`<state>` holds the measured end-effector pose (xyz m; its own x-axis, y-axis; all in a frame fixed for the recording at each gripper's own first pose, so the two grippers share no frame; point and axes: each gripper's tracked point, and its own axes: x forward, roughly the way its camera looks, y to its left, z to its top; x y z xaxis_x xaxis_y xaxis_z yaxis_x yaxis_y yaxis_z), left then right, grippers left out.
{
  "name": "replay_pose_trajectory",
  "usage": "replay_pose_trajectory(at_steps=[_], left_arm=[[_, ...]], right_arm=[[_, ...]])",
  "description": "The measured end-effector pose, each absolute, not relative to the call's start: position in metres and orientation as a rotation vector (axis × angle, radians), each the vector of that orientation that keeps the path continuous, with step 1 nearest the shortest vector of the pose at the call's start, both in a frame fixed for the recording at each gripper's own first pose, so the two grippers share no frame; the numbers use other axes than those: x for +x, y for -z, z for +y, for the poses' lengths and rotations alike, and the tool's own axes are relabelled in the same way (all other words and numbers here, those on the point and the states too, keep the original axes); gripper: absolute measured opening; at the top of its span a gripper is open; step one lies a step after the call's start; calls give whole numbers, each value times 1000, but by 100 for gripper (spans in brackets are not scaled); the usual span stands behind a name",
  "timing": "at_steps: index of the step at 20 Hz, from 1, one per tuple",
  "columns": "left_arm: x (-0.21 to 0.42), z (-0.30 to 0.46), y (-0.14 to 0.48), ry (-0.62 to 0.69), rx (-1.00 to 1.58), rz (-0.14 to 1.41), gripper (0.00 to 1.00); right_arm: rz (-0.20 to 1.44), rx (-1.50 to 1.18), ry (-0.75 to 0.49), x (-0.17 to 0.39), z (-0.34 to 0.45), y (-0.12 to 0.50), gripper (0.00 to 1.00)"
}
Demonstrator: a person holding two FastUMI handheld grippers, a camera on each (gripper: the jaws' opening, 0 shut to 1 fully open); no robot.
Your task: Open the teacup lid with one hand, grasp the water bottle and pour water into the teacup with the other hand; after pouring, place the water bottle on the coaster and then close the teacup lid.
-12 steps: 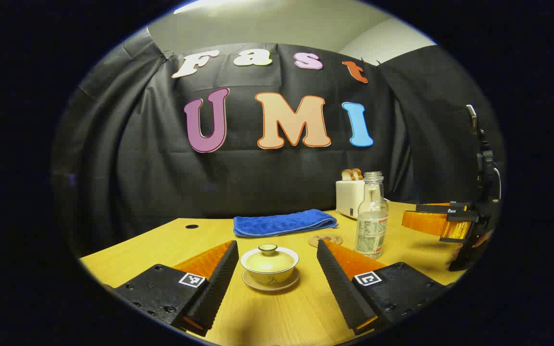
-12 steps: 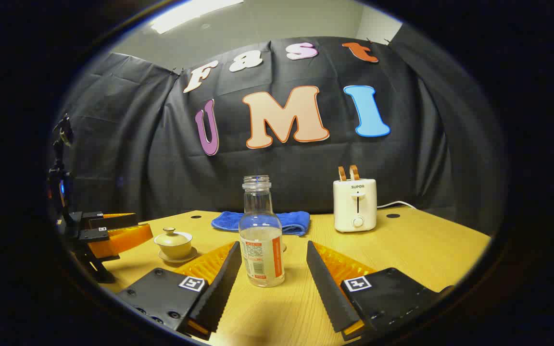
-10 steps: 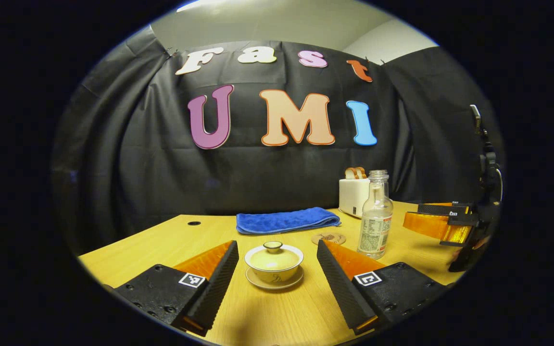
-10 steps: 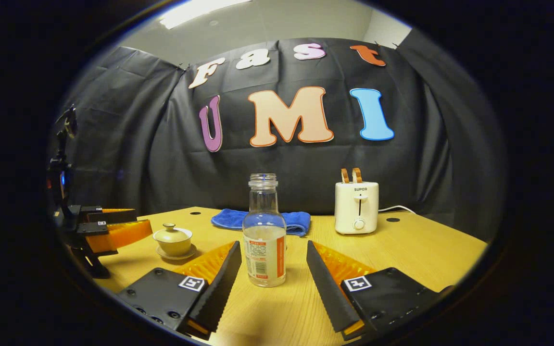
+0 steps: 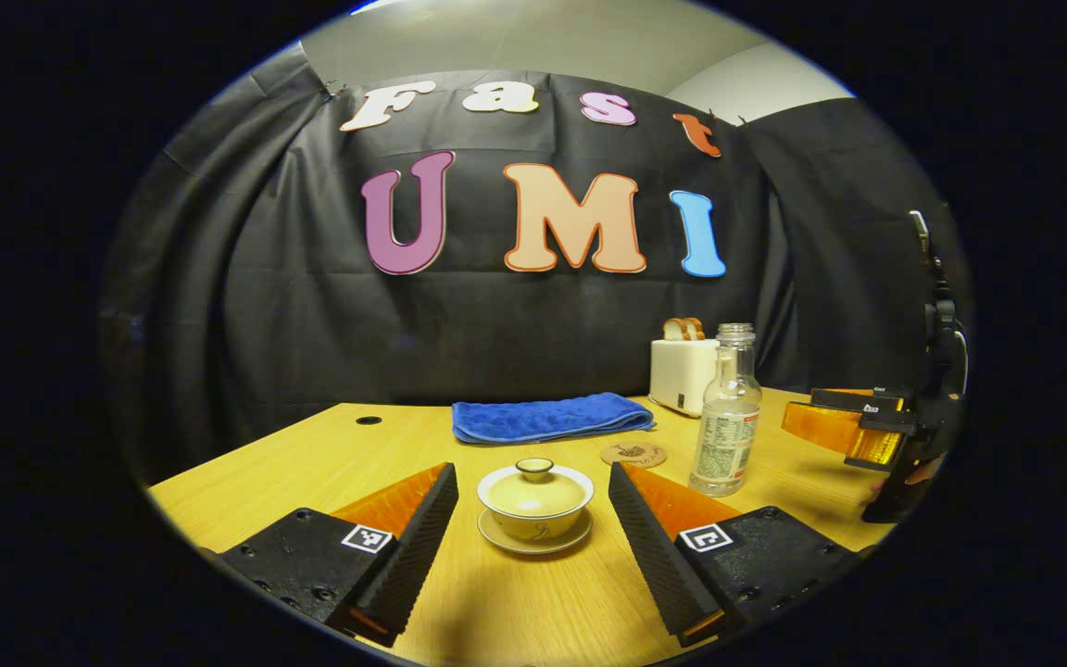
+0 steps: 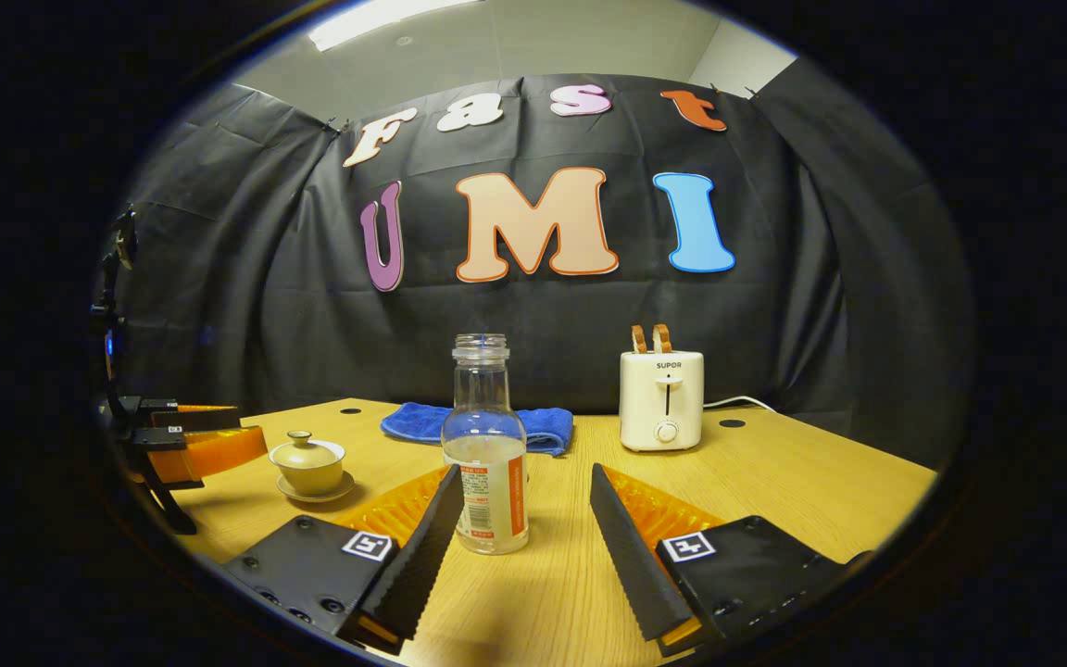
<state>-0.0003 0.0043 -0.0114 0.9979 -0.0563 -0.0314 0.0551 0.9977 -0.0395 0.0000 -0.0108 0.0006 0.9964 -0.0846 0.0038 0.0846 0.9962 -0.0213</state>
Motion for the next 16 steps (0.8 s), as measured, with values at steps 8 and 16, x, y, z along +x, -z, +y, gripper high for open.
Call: replay_pose_trajectory(at_steps=[8,16], left_arm=[[-1,8,12,34,-39,38,96],[13,8,12,33,-39,38,96]], right_arm=[[-2,-21,83,-2,-11,-1,93],[0,-21,71,-3,-9,-2,89]])
